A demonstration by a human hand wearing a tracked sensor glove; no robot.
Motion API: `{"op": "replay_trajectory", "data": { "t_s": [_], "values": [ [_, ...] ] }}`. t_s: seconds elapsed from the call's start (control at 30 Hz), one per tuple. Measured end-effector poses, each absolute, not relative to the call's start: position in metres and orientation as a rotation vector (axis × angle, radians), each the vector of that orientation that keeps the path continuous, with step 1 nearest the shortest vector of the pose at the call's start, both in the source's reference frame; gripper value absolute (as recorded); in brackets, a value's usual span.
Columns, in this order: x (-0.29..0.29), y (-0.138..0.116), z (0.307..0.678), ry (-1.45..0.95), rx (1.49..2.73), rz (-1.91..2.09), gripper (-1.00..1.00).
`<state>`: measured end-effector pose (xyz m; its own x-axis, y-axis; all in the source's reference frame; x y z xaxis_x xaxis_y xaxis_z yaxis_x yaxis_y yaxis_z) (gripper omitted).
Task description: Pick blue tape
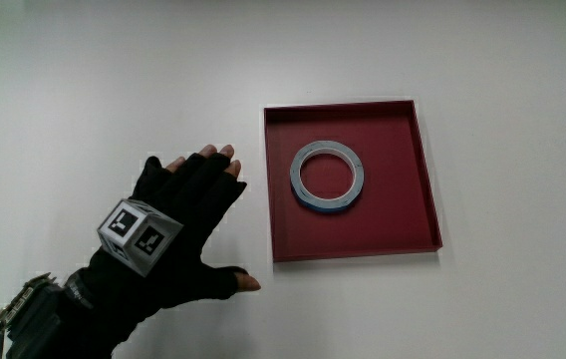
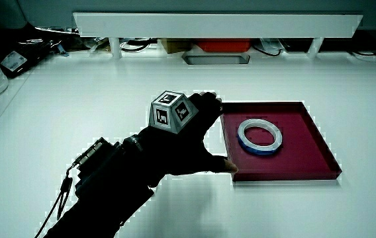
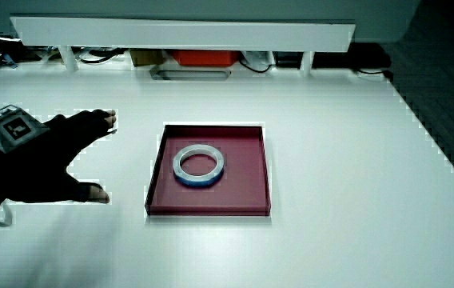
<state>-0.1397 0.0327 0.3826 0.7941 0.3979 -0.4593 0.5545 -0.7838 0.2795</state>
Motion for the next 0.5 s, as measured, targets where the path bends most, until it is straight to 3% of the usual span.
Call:
{"op": "replay_trajectory", "data": {
  "t_s": [0.2, 0.27, 0.5],
  "values": [
    [-0.131, 0.026, 0.394, 0.743, 2.572, -0.568, 0.00],
    [-0.132, 0.026, 0.415, 0.730, 2.547, -0.690, 0.00],
    [-0.108, 0.015, 0.415, 0.722, 2.525, -0.603, 0.00]
  ]
}}
